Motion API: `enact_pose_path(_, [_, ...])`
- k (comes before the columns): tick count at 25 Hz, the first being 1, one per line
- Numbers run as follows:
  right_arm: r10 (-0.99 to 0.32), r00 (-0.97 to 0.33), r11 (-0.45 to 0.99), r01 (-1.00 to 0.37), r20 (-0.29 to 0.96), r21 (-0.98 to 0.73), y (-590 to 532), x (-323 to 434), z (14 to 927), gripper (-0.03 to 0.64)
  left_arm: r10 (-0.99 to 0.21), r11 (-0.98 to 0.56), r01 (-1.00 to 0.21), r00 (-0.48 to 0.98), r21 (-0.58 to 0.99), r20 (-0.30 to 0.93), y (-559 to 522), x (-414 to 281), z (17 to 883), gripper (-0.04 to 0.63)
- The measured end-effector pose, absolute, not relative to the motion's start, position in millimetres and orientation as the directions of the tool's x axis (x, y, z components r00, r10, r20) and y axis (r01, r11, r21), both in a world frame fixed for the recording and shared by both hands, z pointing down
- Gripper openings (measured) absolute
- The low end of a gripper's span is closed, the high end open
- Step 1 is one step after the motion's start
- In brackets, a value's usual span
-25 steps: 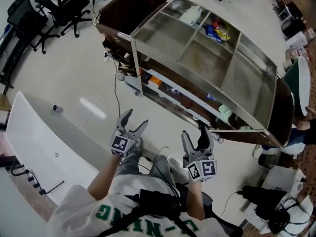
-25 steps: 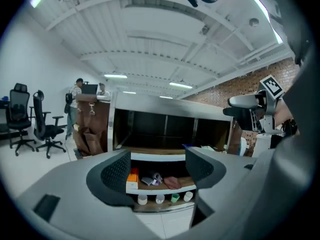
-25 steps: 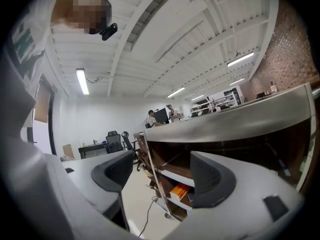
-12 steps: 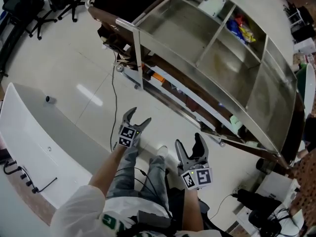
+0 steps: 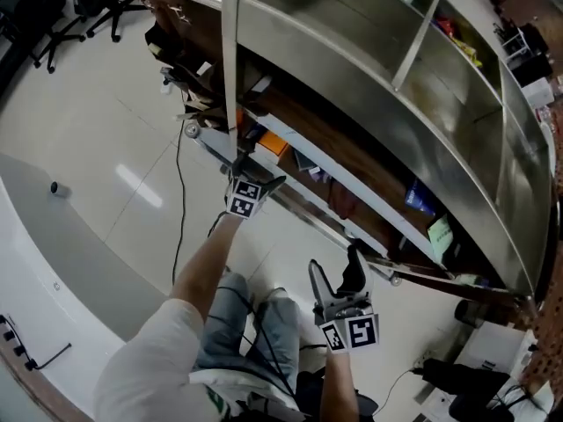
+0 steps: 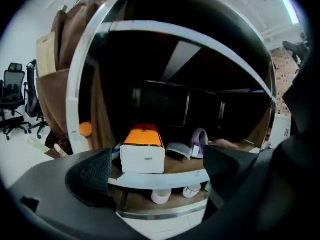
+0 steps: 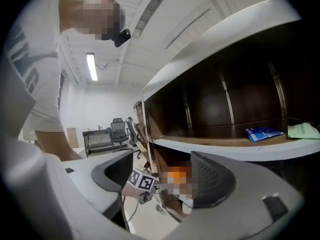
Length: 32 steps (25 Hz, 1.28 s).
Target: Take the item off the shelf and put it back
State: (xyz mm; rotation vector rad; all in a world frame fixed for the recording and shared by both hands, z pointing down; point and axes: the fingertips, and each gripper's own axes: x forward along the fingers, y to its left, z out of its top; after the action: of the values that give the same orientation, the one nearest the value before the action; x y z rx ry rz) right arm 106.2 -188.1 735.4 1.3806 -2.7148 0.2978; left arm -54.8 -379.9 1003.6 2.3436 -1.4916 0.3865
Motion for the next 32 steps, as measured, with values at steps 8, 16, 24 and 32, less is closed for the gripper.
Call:
enact_pose_path(8, [-0.847, -0.502, 0.499, -0.864, 0.176, -0.063, -181.0, 146.9, 773.4, 0.367, -0.834, -0.299, -0.949, 0.312, 0.101, 0.455, -460.5, -57.0, 1056.8, 0.566])
enact_pose_path(16, [-0.869, -0.455, 0.438, -0.89, 0.196, -0.126, -161.6, 171.0, 732.5, 0.365, -0.722, -0.441, -0.875, 0.478, 0.199, 0.5, -410.2, -27.5, 1000.7, 0.374])
enact_pose_path(24, [-0.806, -0.56, 0.53, -0.827, 0.19, -0.189, -137.2, 124.6, 622.9, 0.365, -0.699, -0.416, -0.883, 0.464, 0.218, 0.544, -261.3, -52.1, 861.9, 0.374])
enact_pose_path(32, [-0.825, -0.559, 0.536, -0.82, 0.082, -0.2, -131.8, 126.2, 517.6, 0.365, -0.781, -0.384, -0.91, 0.41, 0.155, 0.472, -159.9, -86.2, 677.6, 0.375])
